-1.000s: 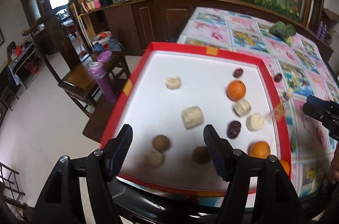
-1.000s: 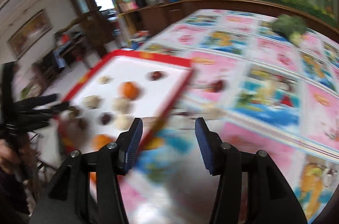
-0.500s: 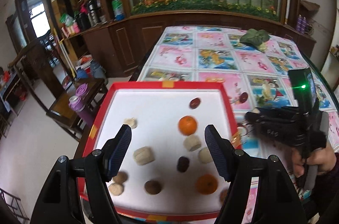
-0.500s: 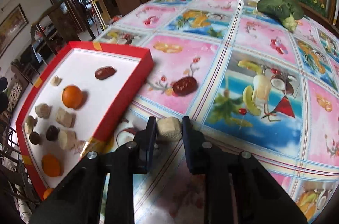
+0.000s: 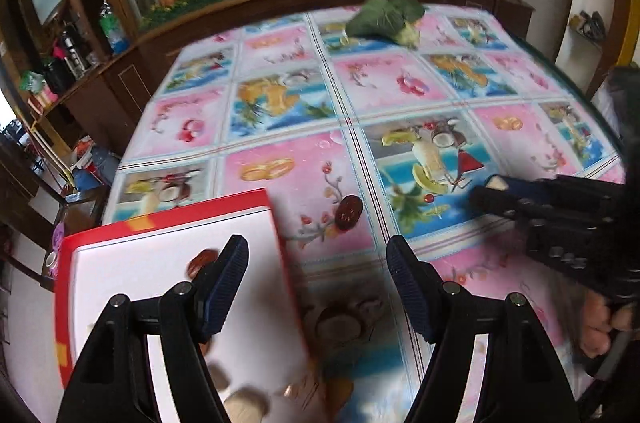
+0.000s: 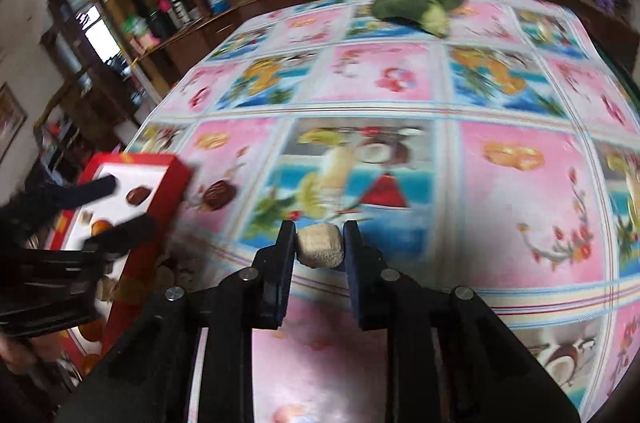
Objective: Organize fruits
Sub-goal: 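Grasp a beige cake with the right tool while the left tool moves over the cloth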
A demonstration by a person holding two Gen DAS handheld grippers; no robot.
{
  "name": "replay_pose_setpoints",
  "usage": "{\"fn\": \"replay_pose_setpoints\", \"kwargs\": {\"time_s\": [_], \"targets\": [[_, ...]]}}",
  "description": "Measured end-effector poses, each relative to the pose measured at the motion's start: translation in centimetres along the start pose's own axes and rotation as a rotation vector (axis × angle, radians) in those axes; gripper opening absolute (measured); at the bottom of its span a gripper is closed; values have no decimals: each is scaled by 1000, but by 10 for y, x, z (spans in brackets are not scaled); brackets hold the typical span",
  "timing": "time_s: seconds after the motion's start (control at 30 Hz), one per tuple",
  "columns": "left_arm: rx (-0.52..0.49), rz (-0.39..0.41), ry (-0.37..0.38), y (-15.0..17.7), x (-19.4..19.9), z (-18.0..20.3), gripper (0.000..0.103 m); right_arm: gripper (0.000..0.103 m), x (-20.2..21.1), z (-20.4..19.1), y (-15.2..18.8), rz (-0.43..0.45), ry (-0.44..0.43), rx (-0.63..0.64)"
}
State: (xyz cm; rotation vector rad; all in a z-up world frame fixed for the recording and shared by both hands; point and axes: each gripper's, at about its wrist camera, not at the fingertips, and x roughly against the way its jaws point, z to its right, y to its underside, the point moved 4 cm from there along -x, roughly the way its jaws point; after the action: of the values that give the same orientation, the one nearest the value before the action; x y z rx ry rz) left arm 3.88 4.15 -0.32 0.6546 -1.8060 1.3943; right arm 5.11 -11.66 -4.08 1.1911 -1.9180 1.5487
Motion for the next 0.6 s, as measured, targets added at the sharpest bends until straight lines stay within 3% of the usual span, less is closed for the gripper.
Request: {"fn": "replay_pose_setpoints", "kwargs": {"time_s": [0.1,0.23,0.3,0.47,0.53,0.6], "targets": [[11,-26,24,-8,-21,3,71,26,-2,10,0,-18,18,-30],[-16,-34,9,-12,-32,10,62,26,-6,9,1,-48,-8,-50],[-22,-53,50,-14,-36,16,55,26,-5,9,1,-46,-16,-53],[-56,-75,37,-16,-47,23,51,26,-1,9,0,-28,-18,-57],[-60,-98,40,-15,-54,24,40,26,0,8,-1,-25,-15,-52],[-60,-96,42,-15,-56,24,38,26,0,9,-1,-22,-17,-55]]}}
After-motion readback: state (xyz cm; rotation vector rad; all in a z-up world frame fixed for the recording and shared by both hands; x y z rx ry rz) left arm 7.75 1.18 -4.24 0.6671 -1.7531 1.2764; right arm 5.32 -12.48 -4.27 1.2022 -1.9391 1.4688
